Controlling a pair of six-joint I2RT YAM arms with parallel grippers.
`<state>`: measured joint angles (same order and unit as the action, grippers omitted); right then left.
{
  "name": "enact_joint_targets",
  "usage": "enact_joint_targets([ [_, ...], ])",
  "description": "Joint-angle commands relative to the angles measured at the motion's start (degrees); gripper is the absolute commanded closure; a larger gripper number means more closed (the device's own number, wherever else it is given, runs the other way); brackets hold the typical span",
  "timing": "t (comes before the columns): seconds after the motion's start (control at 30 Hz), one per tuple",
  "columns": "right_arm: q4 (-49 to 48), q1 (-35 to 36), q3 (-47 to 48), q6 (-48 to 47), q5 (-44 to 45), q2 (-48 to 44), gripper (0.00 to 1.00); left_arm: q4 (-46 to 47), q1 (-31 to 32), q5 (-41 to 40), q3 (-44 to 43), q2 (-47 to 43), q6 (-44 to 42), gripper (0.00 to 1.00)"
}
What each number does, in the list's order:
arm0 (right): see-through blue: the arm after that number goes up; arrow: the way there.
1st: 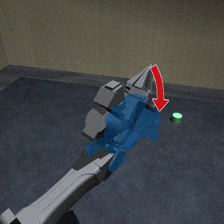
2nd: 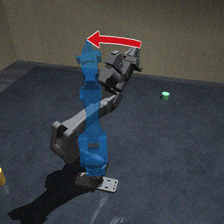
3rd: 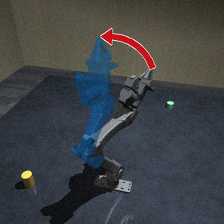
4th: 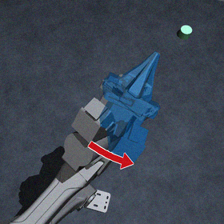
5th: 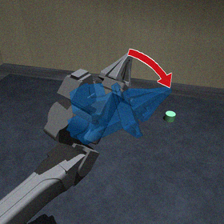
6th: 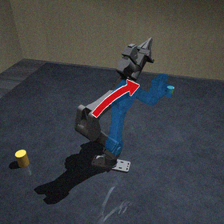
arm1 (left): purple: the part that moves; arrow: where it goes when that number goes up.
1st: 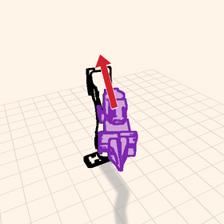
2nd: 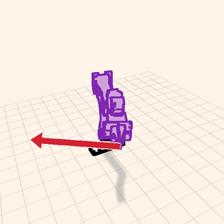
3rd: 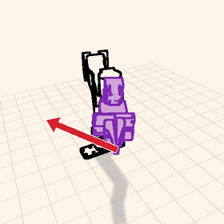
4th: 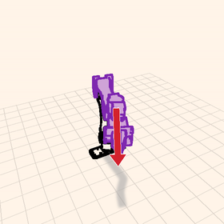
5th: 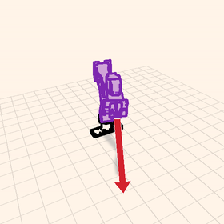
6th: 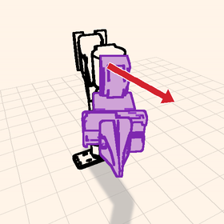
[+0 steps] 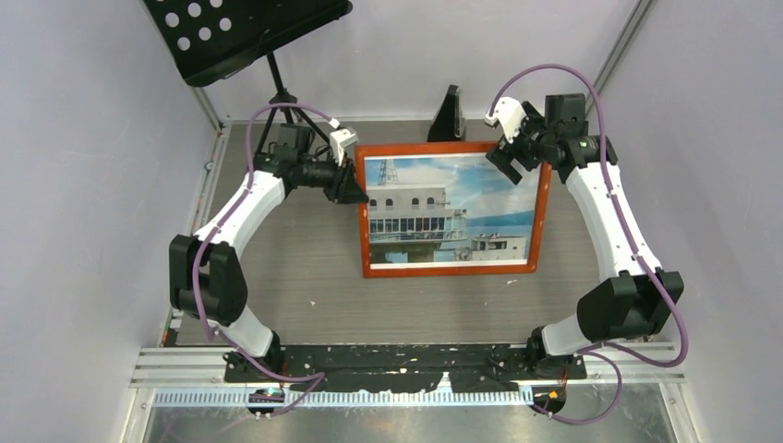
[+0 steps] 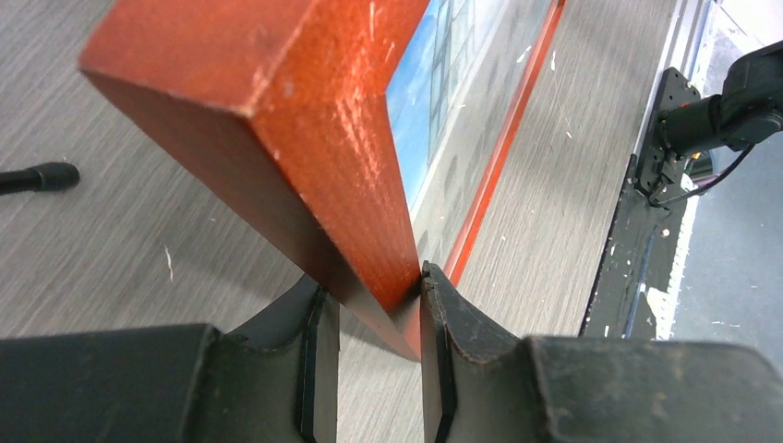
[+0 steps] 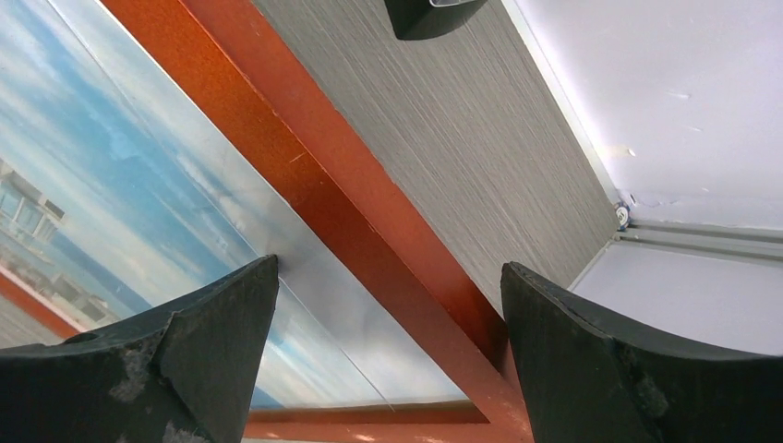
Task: Put the photo into the frame
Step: Turn over the photo frame at the center of the board.
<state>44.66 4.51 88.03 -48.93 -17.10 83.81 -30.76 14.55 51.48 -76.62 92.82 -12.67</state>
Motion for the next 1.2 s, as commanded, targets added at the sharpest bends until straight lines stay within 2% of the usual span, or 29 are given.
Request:
enact_joint_targets([
  [0.0,2.1,0.3,-2.4,1.8,2.7,2.8,0.05,1.4,0.7,-0.5,0.6,-0.3,-6.3,1.0],
  [0.33,-2.7,0.4,-4.2,3.1,6.7,4.1,0.04,1.4,0.7,-0.6,0.9,0.0,-6.7,1.0],
  [0.53,-4.7,0.3,-5.0,2.6,9.3,3.9,0.0,1.3,0.7,-0.9,1.2,-0.2,-7.2,1.0],
  [0.77,-6.3,0.3,-6.6,0.5,12.7,2.5,0.03,1.4,0.7,-1.0,1.3,0.0,-7.2,1.0],
  [0.97,-6.3,0.3,-7.0,1.9,11.4,1.0,0.01,1.8,0.7,-1.7,1.4,0.6,-6.5,1.0],
  [1.17,-5.9,0.2,-5.8,4.3,10.2,-1.5,0.05,2.1,0.5,-3.9,1.1,1.9,-4.4,1.0],
])
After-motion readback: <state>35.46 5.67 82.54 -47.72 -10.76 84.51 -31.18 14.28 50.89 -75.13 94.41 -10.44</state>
